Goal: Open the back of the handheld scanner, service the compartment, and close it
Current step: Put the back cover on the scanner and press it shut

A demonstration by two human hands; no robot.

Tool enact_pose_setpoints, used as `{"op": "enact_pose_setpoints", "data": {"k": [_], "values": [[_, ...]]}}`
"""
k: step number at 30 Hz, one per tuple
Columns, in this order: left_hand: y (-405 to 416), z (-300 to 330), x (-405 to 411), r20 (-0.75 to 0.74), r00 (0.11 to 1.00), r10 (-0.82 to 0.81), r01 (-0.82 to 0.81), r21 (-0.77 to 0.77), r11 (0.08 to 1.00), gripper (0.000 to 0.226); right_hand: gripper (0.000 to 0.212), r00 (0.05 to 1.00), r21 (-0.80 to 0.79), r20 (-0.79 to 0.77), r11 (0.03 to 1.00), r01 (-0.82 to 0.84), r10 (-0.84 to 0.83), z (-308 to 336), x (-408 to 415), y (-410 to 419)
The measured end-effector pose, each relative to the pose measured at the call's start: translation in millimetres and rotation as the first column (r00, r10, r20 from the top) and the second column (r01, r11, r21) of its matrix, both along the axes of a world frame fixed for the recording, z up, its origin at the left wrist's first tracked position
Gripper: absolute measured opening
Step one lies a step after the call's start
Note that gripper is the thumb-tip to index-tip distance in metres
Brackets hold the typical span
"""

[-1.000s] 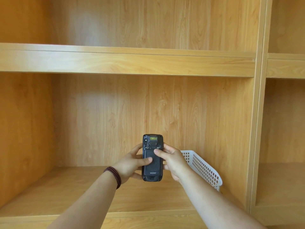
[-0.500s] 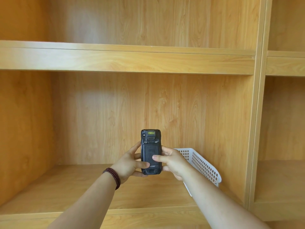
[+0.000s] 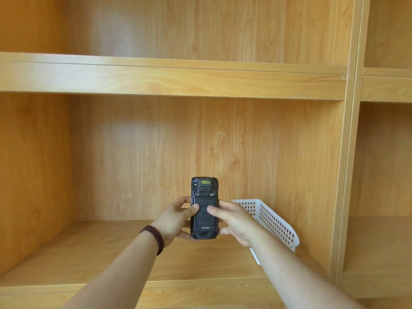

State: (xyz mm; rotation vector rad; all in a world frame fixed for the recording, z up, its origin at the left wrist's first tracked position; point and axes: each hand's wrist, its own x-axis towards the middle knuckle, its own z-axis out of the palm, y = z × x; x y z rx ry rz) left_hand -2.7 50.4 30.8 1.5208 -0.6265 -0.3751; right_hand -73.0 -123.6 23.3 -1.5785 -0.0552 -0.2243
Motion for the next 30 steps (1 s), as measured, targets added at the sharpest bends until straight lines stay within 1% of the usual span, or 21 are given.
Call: {"op": "enact_pose_setpoints", "data": {"k": [3,5,7,10,13,18,21,26,30], "values": [[-3,0,-4,0.024,1.0,0.021,-0.021,-0.009,1.0,0.025,0.024,0.994,0.003,0.023,0.994,0.11,-0.11,2,1,3],[-4,1,-6,0.026,0.999,0.031,-0.031,0.002,1.0,0.025,0.023,0.988,-0.004,0.039,0.989,0.147,-0.146,4,1,5],[-4,5,-8,0.022,0.999,0.023,-0.024,0.026,0.999,0.03,0.023,0.988,-0.021,0.042,0.988,0.151,-0.15,4,1,5],[-4,11,-9,0.035,0.996,0.084,-0.086,0.048,0.995,0.038,0.024,0.99,-0.063,0.017,0.988,0.138,-0.137,6,0,5],[-5,11,-9,0.073,0.991,0.114,-0.119,0.064,0.991,0.039,0.03,0.99,-0.069,-0.013,0.987,0.143,-0.144,8,-1,8],[-5,10,-11,0.076,0.99,0.122,-0.126,0.052,0.991,0.036,0.021,0.982,-0.035,0.014,0.982,0.187,-0.186,8,-1,10],[-4,11,-11,0.071,0.993,0.096,-0.1,0.058,0.993,0.034,0.023,0.983,-0.039,0.012,0.982,0.186,-0.185,9,-2,11],[-4,9,-11,0.069,0.992,0.103,-0.106,0.031,0.994,0.032,0.021,0.99,-0.023,0.014,0.99,0.141,-0.141,10,-6,14],[-1,8,-10,0.056,0.995,0.081,-0.083,0.031,0.996,0.032,0.021,0.989,-0.016,0.016,0.989,0.145,-0.145,9,-6,14]]}}
